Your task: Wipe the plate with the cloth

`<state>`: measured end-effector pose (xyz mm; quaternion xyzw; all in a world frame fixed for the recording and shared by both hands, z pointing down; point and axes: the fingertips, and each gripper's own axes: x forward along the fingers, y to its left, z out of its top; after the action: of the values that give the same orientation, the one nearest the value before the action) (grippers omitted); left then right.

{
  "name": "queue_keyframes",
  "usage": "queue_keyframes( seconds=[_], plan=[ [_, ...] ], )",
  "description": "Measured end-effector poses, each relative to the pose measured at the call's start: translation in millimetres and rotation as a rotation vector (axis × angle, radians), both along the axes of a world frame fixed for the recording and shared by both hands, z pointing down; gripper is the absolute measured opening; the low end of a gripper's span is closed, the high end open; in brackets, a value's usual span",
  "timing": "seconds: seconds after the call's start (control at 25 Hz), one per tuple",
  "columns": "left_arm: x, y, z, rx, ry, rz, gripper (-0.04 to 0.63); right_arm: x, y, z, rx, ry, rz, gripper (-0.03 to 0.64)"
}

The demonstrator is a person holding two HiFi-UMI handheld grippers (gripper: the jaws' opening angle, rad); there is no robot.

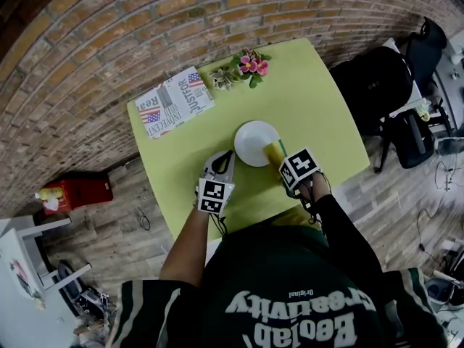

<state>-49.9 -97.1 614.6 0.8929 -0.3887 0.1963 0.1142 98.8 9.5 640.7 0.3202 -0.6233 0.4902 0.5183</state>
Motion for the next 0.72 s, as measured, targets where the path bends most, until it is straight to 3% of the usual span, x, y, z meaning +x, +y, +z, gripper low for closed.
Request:
queue_keyframes(
  seconds=[0.36, 0.72],
  plan=[
    [0, 0, -1, 0.001, 0.004, -0.003, 0.002, 17, -1, 1, 0.028, 0.031, 0.025, 0.135],
    [-1, -1, 0, -0.001, -0.006, -0.023, 0.002, 25, -5, 2, 0.084, 0.065, -0.031, 0.135]
  ],
)
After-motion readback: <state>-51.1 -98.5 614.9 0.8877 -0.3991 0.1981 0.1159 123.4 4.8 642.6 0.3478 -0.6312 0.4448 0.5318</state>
